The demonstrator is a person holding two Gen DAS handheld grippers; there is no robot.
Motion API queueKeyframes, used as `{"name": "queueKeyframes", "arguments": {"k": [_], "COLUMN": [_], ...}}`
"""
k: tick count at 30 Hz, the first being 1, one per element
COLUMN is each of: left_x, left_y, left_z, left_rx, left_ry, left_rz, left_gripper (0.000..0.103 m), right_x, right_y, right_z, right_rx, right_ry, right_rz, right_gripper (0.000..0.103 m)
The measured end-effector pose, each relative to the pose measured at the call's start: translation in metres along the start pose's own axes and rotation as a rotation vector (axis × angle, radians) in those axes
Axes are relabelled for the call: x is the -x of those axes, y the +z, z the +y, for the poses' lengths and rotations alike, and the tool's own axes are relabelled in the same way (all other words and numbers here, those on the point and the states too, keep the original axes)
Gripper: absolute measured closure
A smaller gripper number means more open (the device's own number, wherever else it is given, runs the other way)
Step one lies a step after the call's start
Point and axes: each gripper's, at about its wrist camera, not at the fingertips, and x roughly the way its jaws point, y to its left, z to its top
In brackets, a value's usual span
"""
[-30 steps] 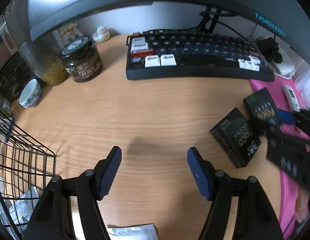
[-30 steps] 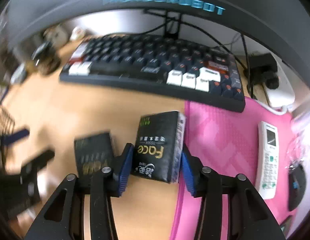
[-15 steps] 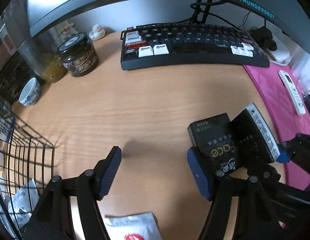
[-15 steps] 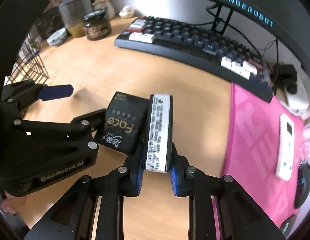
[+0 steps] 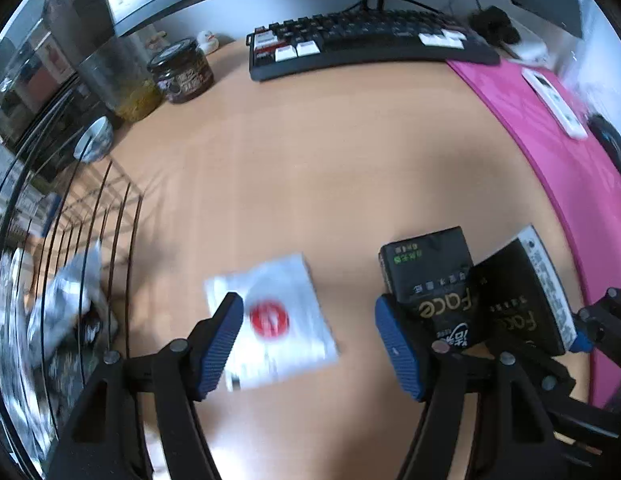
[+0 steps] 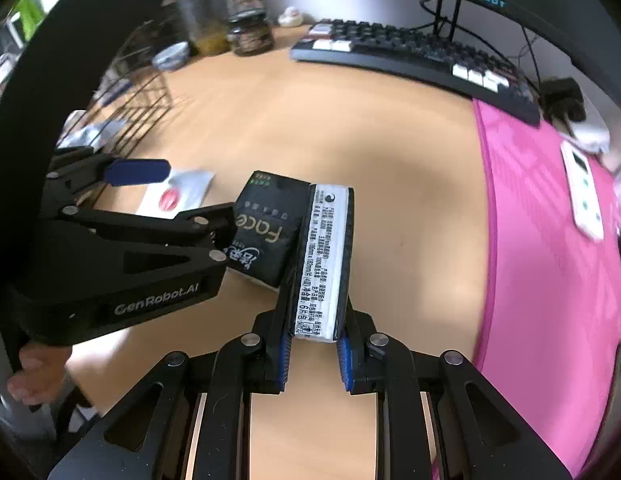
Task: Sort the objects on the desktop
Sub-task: 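Grasp a black Face pack on its edge with the right tool, then grasp another black Face pack with the left tool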
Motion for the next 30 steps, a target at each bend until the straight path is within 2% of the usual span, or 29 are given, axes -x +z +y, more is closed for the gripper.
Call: {"name": "queueKeyframes", "arguments": {"k": [5,11,15,22,30], "left_x": [0.019,0.041,0.047,0.034,0.021], "left_y": [-0.027,-0.029,-0.028,-0.022,-0.016], "left_z": [-0.004,-0.006,-0.010,-0.031,-0.054], "left_rx": [-0.008,0.014,0.028,0.000,-0.058], "left_ry": [-0.001,-0.047,-0.101,-0.135,-0.136], "left_rz": [-0.026,-0.082,-0.093,-0.079,-0.061], "left_gripper": [0.030,0.030,0.030,0.030,0.030], "right_x": [0.016,0.028,0.028,0.030,0.037], "right_y": [-0.026,-0.024,-0.025,-0.029,-0.037], "right_z": [0.014,0.002,-0.008,-0.022,-0.041], "right_rx": [-0.007,-0.036,-0.056,-0.082,-0.131], "right_ry": [-0.019,-0.055,-0.043,-0.041,-0.061], "right_rz": [-0.027,-0.070,-0.070,-0.075,-0.085], "right_gripper": [0.083,0.083,0.083,0.083,0.083]}}
